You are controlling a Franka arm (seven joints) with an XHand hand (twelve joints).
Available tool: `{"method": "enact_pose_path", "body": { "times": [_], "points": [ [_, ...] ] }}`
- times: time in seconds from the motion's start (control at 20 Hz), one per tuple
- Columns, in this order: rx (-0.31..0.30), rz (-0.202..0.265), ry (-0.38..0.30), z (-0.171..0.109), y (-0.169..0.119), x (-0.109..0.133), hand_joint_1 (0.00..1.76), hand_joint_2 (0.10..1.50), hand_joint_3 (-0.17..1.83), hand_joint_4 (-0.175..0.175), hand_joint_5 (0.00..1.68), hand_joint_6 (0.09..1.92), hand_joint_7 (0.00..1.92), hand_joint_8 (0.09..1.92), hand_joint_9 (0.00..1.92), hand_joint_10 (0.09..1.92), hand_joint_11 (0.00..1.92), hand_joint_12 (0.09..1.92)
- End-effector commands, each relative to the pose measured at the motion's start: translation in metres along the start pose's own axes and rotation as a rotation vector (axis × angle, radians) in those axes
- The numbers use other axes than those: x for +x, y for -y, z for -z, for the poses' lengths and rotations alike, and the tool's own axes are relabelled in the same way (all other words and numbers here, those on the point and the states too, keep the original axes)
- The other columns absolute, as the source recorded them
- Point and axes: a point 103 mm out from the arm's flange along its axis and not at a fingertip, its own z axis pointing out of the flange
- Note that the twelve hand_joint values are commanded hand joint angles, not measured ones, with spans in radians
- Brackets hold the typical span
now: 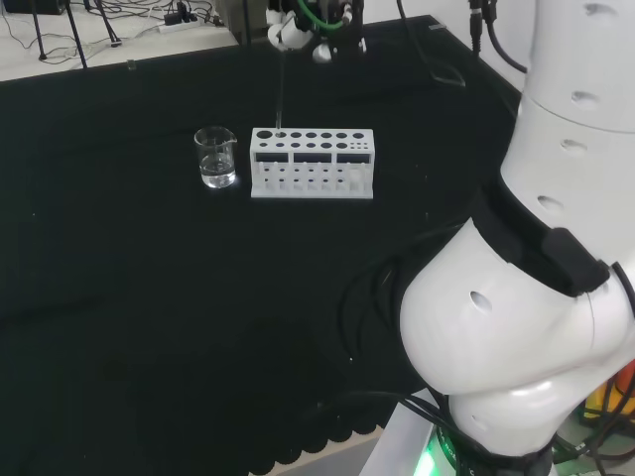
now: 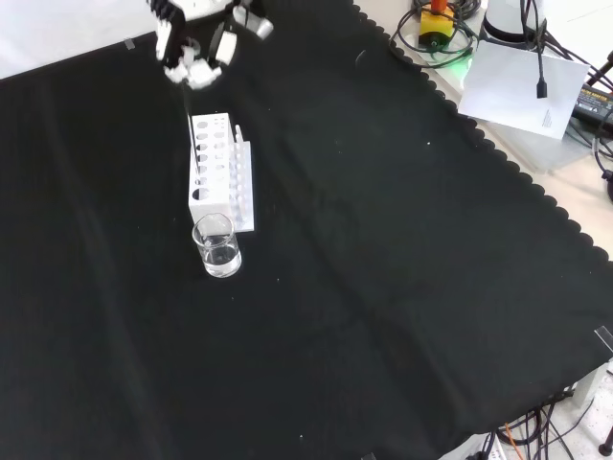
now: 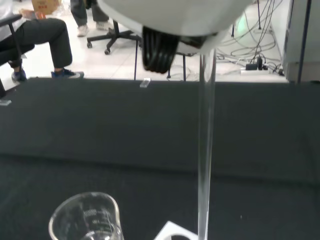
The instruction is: Take the glass rod from the white test tube rack.
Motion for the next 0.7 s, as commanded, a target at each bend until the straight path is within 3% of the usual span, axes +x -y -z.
{"method": "enact_pose_path", "body": {
  "times": [0.05, 0.4, 0.7],
  "points": [
    [0.107, -0.004, 0.007, 0.038, 0.029, 0.023, 1.22, 0.61, 0.82, -0.175, 1.19, 0.88, 1.51, 1.14, 1.76, 0.91, 1.75, 0.74],
    [0.077, 0.001, 0.008, 0.063, 0.05, 0.043, 1.22, 0.6, 0.84, -0.175, 1.2, 0.87, 1.51, 1.14, 1.77, 0.91, 1.75, 0.75],
    [0.08, 0.045, 0.033, 0.072, 0.053, 0.066, 1.22, 0.59, 0.84, -0.175, 1.2, 0.87, 1.51, 1.14, 1.78, 0.9, 1.75, 0.75]
  ]
}}
